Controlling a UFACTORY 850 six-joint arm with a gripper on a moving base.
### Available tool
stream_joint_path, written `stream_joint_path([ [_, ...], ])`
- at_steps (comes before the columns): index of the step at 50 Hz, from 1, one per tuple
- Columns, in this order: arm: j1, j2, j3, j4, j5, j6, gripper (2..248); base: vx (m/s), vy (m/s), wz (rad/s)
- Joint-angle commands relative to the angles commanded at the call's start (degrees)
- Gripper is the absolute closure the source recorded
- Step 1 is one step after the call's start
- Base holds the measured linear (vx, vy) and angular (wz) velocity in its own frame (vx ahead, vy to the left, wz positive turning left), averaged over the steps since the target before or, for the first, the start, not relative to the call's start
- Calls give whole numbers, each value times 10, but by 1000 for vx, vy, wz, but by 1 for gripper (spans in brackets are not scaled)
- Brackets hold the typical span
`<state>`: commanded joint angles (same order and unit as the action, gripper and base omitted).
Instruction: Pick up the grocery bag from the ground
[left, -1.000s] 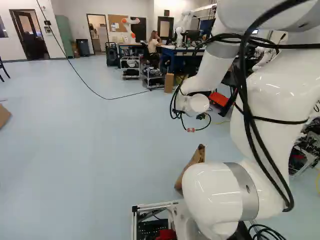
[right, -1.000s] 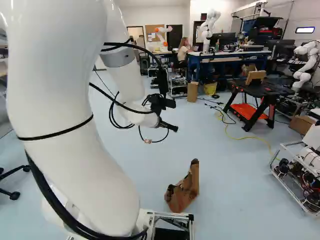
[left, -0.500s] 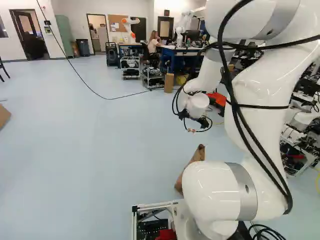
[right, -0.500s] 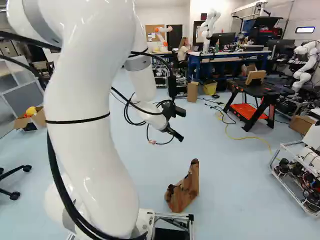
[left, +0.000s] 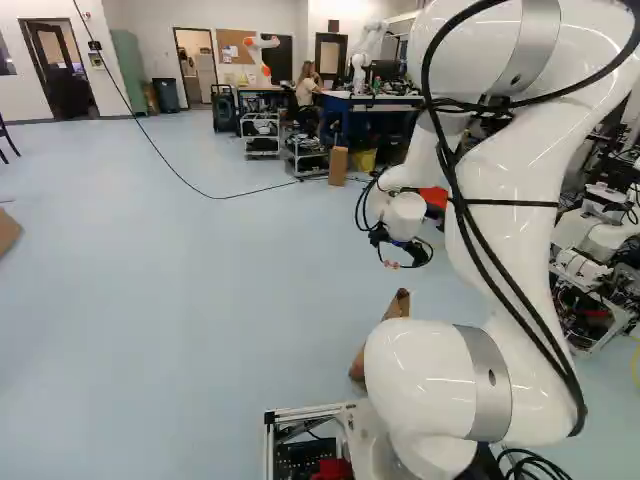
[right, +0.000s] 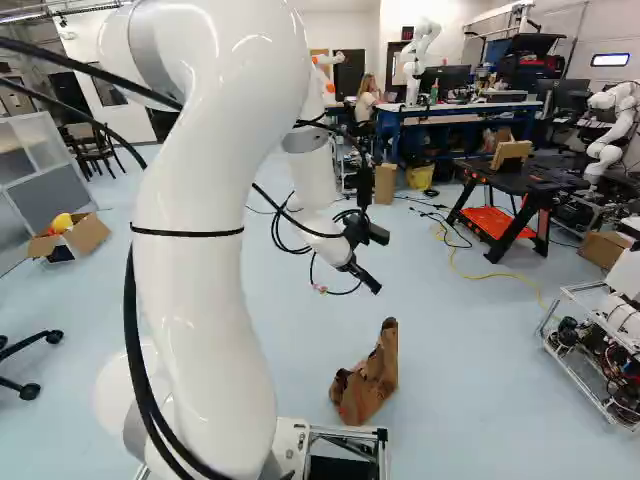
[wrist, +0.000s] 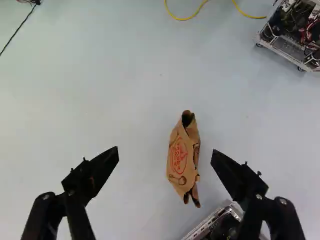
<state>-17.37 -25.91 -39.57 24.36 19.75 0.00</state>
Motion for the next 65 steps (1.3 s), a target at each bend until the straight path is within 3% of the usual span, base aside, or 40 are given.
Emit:
stream_joint_path([
  [23, -43, -61, -39, 0, -12, 0, 3, 0, 0, 0],
  [52, -47, -127, -74, 0, -83, 0, 3, 0, 0, 0],
  [65, -53, -158, -95, 0, -92, 0, 3, 0, 0, 0],
])
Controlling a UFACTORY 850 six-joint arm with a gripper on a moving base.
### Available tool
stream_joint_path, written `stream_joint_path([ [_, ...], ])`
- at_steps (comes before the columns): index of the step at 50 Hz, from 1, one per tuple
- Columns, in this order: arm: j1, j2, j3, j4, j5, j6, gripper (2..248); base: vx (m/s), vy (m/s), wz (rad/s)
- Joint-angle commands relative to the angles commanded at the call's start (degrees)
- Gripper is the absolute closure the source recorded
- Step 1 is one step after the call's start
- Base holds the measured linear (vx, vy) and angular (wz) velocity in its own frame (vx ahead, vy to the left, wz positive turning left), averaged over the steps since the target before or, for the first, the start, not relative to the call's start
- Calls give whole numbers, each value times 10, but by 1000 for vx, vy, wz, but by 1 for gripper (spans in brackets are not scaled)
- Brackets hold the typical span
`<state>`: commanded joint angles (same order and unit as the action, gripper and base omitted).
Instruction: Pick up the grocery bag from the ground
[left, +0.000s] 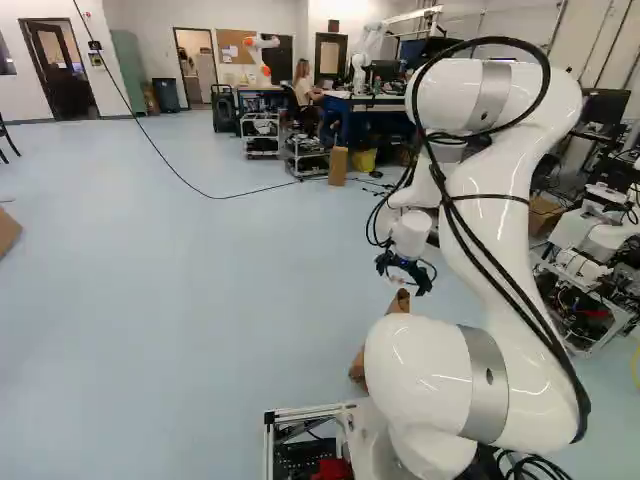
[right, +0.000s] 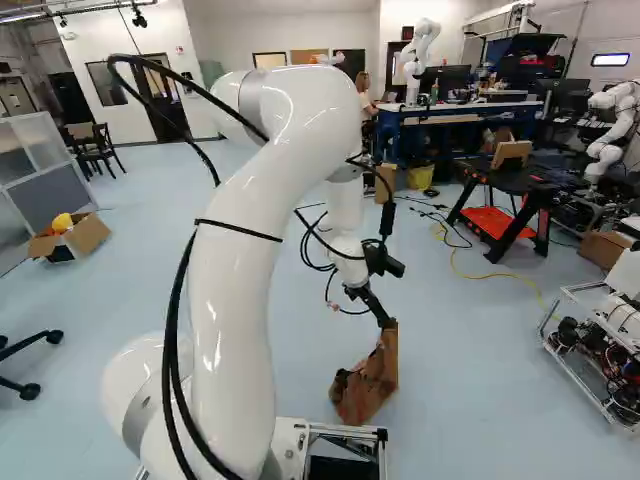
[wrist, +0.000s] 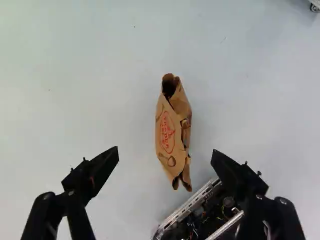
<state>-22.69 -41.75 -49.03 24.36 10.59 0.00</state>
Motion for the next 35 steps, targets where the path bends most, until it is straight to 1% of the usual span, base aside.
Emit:
stream_joint_path([
  [17, -19, -44, -33, 0, 0, 0, 3, 0, 0, 0],
  [35, -31, -87, -65, 0, 0, 0, 3, 0, 0, 0],
])
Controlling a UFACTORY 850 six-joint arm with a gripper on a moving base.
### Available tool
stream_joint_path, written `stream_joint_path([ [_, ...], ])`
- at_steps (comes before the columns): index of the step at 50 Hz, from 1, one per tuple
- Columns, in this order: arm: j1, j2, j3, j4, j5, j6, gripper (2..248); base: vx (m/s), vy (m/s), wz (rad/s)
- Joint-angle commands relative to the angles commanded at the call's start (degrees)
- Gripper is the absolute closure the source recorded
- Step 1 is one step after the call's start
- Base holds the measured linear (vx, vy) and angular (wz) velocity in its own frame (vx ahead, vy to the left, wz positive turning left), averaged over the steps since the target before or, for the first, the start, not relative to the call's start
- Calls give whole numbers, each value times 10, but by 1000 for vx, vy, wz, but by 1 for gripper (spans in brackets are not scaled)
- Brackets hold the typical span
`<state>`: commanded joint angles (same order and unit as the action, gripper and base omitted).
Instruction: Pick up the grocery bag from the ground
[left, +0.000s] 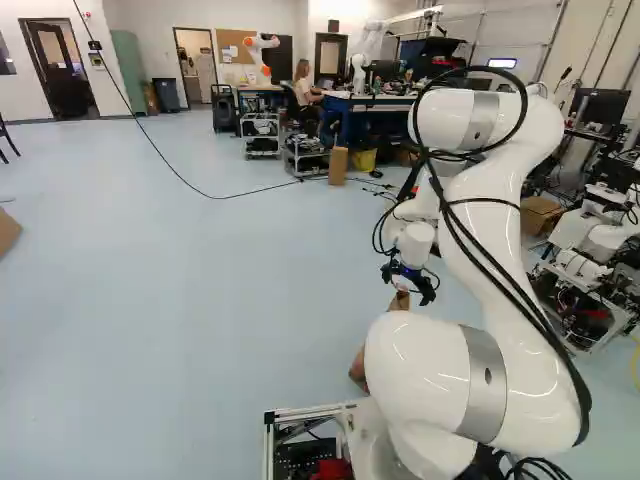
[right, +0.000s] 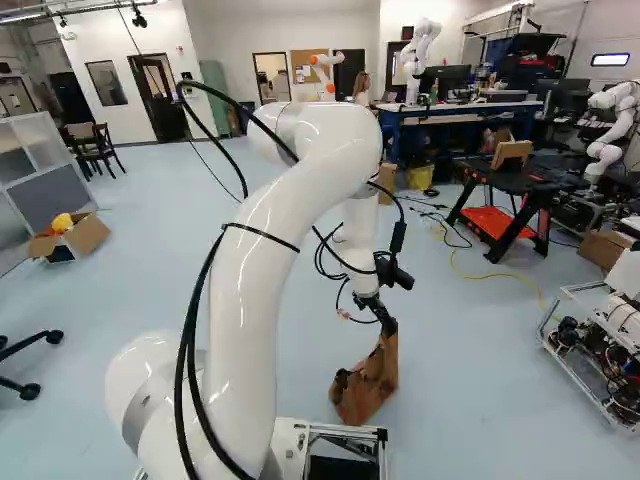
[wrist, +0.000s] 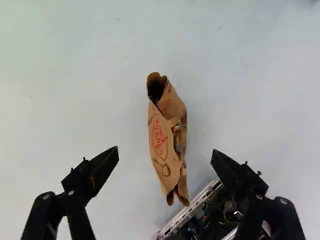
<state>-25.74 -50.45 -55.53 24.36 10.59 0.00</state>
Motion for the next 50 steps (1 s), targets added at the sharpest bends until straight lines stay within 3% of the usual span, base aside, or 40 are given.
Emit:
stream_joint_path([
  [50, -16, -115, -86, 0, 0, 0, 3, 0, 0, 0],
])
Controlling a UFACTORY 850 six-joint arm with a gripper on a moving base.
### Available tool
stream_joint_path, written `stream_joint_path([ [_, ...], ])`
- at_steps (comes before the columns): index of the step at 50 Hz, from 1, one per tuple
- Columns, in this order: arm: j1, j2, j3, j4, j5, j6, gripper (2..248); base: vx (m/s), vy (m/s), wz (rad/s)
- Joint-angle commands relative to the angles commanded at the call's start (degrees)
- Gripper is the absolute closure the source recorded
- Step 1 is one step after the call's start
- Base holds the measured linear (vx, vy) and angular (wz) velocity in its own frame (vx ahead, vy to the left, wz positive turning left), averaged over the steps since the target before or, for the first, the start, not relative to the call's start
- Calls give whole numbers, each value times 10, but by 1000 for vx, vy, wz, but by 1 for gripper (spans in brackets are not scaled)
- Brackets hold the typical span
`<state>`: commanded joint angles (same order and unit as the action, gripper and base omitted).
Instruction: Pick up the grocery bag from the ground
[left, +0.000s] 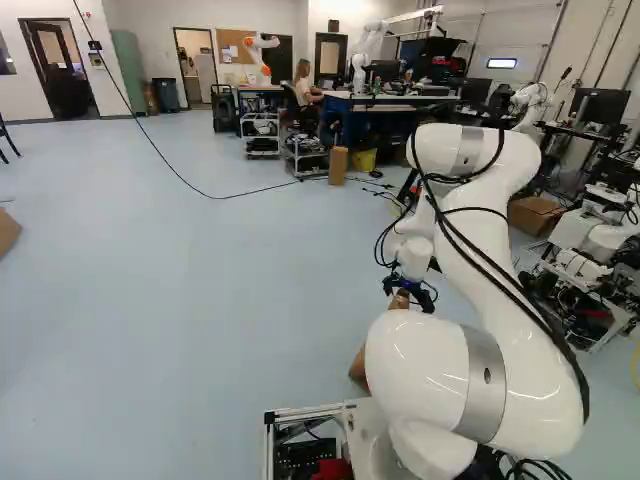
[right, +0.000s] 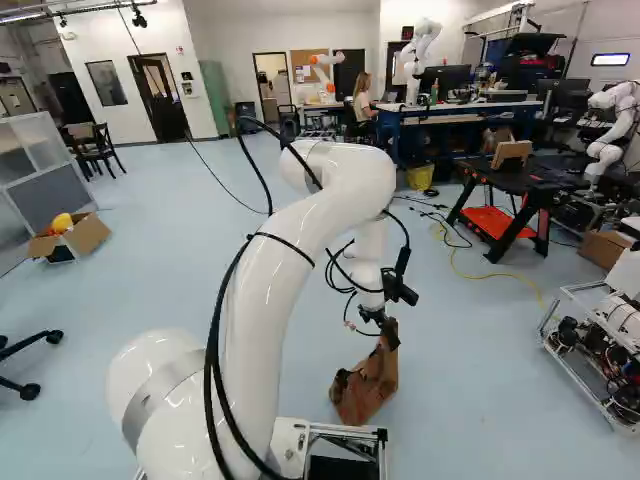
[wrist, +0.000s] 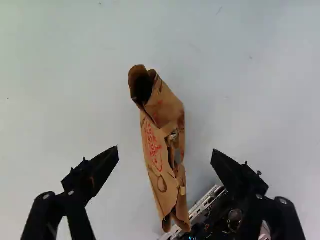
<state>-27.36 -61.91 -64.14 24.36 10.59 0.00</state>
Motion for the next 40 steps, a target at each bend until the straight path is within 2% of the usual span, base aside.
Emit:
stream_joint_path([
  [40, 0, -86, -67, 0, 0, 0, 3, 0, 0, 0],
])
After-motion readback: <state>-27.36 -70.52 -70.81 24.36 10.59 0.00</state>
